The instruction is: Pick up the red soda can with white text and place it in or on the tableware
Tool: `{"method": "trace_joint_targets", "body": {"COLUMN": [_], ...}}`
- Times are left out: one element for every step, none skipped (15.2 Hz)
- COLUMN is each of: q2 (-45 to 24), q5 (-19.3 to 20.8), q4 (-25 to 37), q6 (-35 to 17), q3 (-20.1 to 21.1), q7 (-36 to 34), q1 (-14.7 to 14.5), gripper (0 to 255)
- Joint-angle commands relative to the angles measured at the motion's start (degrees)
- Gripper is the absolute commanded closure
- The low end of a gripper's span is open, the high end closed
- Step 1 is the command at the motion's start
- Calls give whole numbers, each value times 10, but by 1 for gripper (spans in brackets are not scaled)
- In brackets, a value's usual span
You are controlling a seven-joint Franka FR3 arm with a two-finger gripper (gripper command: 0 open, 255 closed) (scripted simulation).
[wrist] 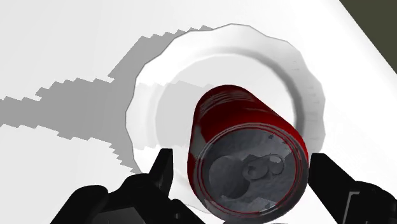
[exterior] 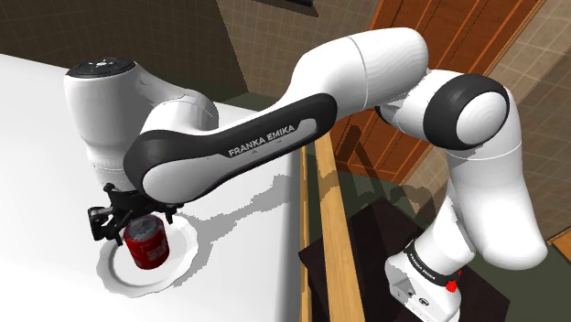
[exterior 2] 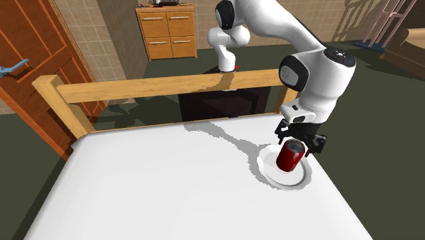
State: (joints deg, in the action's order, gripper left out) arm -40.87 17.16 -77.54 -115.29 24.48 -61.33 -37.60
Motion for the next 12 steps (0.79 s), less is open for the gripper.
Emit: {"method": "trace_joint_targets", "body": {"q2": [0, 8, 14, 20, 24, 24, 24, 24, 24, 24, 24, 24], "q5": [0, -3, -6, -9, -11, -11, -11, -11, -11, -11, -11, -11], "q4": [0, 7, 16, 26, 34, 34, 34, 34, 34, 34, 34, 34], "q6": [0, 14, 29, 44, 57, 57, 57, 57, 57, 57, 57, 57], "q3": [0, 2, 4, 6, 7, 7, 7, 7, 7, 7, 7, 7], "q7": [0, 2, 4, 6, 7, 7, 7, 7, 7, 7, 7, 7], "q1": [0, 0, 1, 0, 0, 0, 0, 0, 0, 0, 0, 0], "gripper": [0, 0, 0, 0, 0, 0, 0, 0, 0, 0, 0, 0]}}
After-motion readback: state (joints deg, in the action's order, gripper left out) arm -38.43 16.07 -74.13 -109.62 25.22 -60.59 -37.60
